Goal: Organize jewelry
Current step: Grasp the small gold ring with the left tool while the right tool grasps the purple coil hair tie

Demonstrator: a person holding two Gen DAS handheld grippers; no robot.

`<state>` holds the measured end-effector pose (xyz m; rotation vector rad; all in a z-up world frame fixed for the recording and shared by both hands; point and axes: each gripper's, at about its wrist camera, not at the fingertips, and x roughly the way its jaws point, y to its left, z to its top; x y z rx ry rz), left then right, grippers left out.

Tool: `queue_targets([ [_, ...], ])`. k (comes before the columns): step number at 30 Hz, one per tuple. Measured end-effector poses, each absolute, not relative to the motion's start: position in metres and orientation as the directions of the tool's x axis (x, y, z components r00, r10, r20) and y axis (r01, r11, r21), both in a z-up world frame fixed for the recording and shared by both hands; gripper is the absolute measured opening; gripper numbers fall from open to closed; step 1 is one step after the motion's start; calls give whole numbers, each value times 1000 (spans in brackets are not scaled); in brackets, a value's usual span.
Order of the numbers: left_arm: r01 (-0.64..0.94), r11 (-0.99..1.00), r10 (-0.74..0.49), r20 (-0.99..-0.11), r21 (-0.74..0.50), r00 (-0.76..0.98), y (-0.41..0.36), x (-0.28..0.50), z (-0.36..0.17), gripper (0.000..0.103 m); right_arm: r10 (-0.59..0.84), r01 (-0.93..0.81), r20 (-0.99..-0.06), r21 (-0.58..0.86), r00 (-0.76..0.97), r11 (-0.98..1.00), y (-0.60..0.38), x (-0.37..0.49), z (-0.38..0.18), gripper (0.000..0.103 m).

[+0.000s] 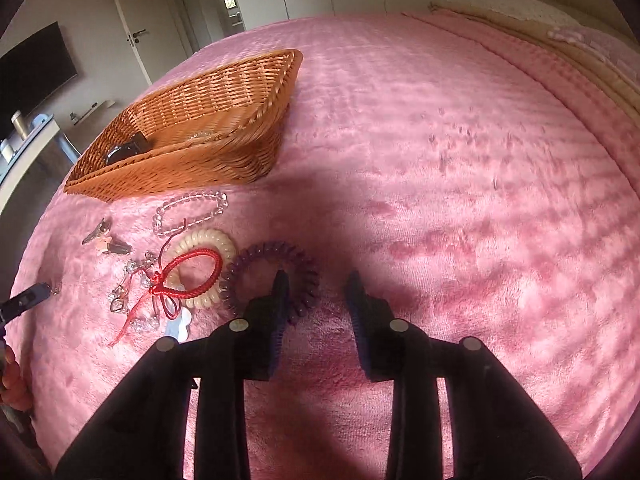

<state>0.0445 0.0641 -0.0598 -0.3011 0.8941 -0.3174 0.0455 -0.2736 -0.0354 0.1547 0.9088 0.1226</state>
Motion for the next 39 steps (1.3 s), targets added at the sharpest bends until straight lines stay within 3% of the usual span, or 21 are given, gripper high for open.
queue_targets([
  [9,259,920,-392,-725,-296,566,33,32,-57,45,174,-81,-769,158,615,984,-264,42,-34,28],
  [19,171,963,-268,-764,-206,587,37,50,-63,45,194,-49,-761,210,618,977,-275,47,-34,28],
  [21,167,973,-229,-774,-161,590,32,52,-65,38,207,-56,-773,218,600,974,-274,51,-37,28],
  [27,177,978,-197,-767,-111,610,28,46,-66,32,84,-59,-805,61,588,996,-254,68,-42,28],
  [29,178,978,-197,-764,-109,614,28,45,-66,27,69,-77,-804,29,591,997,-248,70,-43,16],
  [33,175,978,-201,-759,-116,619,28,45,-65,10,62,-102,-792,0,608,995,-242,64,-43,11],
  [39,185,976,-210,-745,-118,634,26,43,-63,9,96,-91,-762,49,640,995,-250,54,-36,11],
])
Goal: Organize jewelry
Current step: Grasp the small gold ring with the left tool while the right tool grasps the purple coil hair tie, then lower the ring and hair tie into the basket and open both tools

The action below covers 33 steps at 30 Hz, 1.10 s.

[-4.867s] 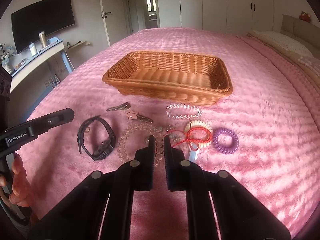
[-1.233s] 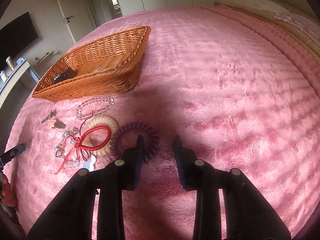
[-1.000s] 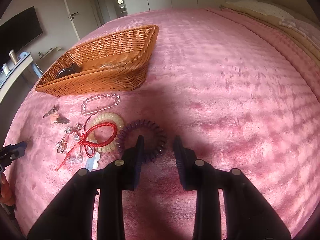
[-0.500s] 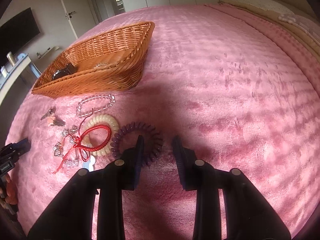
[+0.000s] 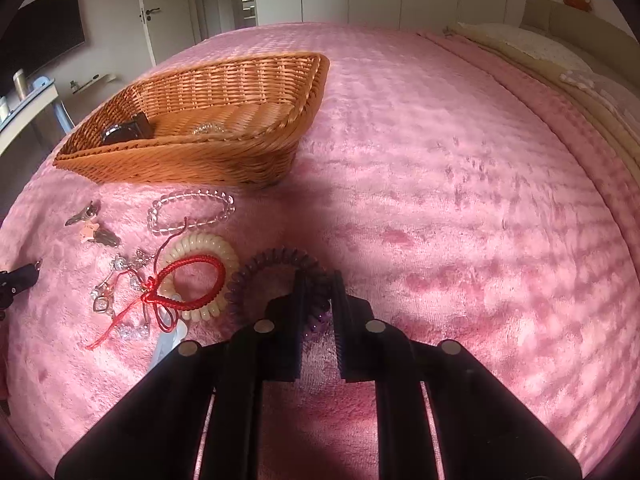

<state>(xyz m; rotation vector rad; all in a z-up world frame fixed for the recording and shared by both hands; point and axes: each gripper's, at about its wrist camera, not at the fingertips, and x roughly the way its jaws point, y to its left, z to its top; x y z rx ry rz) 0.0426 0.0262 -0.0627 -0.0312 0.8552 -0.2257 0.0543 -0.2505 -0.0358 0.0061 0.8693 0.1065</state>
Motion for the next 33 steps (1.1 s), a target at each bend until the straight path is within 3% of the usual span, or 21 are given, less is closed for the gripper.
queue_targets([
  [5,213,971,-226,-699,-107,678,21,30,-50,9,122,-85,-732,87,670,993,-256,39,-20,11],
  [12,294,938,-343,-623,-183,703,8,22,-6,9,150,-104,-670,108,727,989,-257,18,24,11],
  [20,366,910,-412,-505,-194,759,-42,77,62,9,195,-153,-608,122,770,981,-234,59,81,11],
  [25,354,901,-434,-514,-252,740,-64,147,58,9,227,-169,-642,151,732,974,-210,126,82,11],
  [33,297,897,-441,-611,-328,657,-62,236,10,9,227,-139,-752,180,619,974,-185,218,31,11],
])
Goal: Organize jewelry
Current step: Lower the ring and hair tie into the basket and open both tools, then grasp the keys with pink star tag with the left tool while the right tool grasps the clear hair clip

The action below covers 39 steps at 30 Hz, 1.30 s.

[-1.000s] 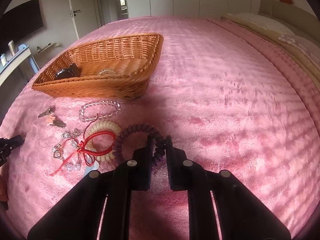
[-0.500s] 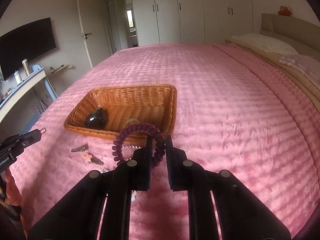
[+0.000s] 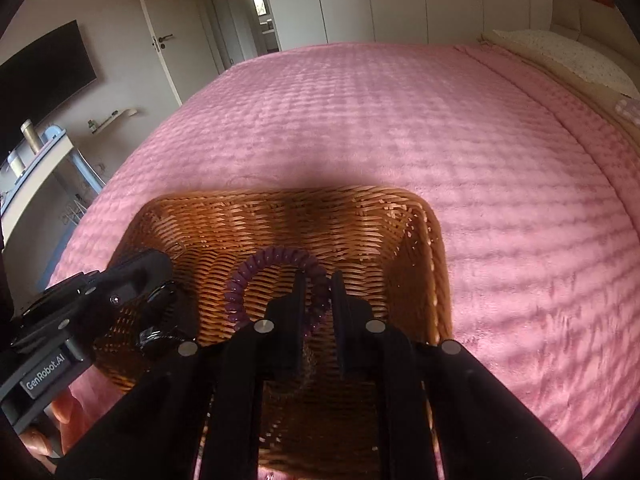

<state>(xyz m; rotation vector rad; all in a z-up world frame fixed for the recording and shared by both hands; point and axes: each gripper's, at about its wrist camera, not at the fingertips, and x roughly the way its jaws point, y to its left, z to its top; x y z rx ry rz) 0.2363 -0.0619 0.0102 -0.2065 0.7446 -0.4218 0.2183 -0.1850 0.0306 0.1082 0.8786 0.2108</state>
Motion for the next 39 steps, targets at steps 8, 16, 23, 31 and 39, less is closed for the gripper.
queue_targets([
  [8,288,897,-442,-647,-335,621,-61,248,-11,9,166,-163,-790,84,590,983,-161,232,5,11],
  [16,295,886,-460,-602,-358,652,-51,222,11,31,205,-175,-778,123,594,977,-174,216,15,42],
  [23,360,866,-497,-515,-347,699,-40,153,45,42,231,-209,-706,120,670,971,-189,144,51,42],
  [31,371,875,-483,-503,-311,717,-35,76,39,42,258,-196,-701,169,665,966,-207,62,49,42],
  [39,294,876,-474,-569,-383,671,-7,51,-6,42,274,-151,-745,230,609,961,-209,13,8,42],
])
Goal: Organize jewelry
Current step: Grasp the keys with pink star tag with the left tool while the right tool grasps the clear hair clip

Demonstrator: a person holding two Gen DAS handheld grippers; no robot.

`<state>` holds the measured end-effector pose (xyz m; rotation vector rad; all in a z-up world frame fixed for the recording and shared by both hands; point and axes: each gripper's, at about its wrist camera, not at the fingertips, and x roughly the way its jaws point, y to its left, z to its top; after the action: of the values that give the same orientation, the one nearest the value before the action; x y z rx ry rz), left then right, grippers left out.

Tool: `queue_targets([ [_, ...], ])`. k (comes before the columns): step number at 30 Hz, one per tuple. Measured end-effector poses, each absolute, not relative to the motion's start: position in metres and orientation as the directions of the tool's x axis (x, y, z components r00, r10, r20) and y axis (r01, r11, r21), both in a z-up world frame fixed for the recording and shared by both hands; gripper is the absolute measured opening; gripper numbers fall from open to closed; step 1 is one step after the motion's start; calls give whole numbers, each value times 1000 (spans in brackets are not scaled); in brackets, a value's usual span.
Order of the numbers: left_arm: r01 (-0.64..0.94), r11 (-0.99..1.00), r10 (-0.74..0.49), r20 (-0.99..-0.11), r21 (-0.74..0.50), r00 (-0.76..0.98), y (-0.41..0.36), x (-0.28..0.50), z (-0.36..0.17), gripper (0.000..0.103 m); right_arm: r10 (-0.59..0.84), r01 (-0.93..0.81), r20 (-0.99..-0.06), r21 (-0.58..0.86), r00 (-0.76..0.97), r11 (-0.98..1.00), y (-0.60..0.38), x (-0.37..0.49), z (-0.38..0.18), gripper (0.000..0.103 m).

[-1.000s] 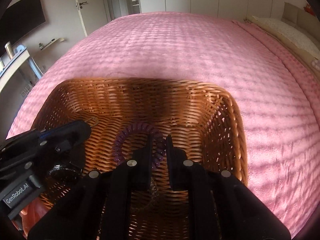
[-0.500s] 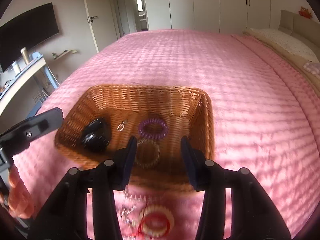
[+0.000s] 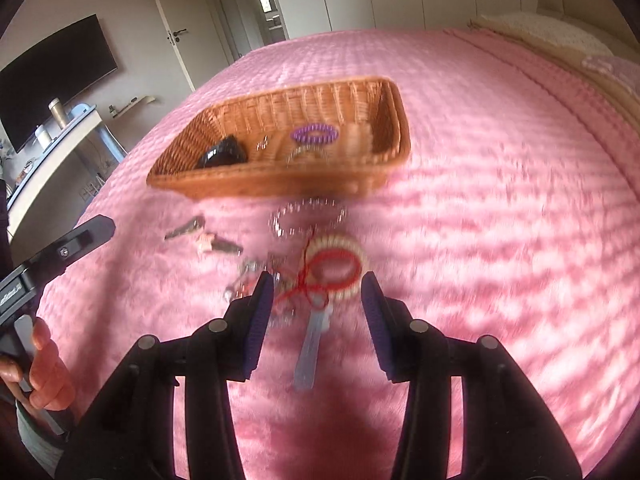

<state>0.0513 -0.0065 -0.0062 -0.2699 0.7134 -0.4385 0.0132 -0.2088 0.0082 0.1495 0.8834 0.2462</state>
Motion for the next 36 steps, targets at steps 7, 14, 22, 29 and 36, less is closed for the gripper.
queue_targets([
  [7,285,890,-456,-668,-356,588,-15,77,-42,42,229,-130,-785,188,576,974,-193,-1,-24,42],
  [14,292,924,-374,-741,-247,557,-45,111,-64,42,146,-131,-798,84,584,988,-180,5,-33,27],
  [22,415,865,-472,-737,-281,484,-58,92,-62,26,126,-97,-785,84,607,992,-189,2,-31,17],
  [29,376,918,-339,-738,-125,583,-64,92,-52,41,164,-102,-778,128,607,986,-195,1,-32,17],
  [36,454,890,-312,-790,-48,527,-77,130,-65,46,174,-109,-779,135,603,985,-195,2,-36,17],
])
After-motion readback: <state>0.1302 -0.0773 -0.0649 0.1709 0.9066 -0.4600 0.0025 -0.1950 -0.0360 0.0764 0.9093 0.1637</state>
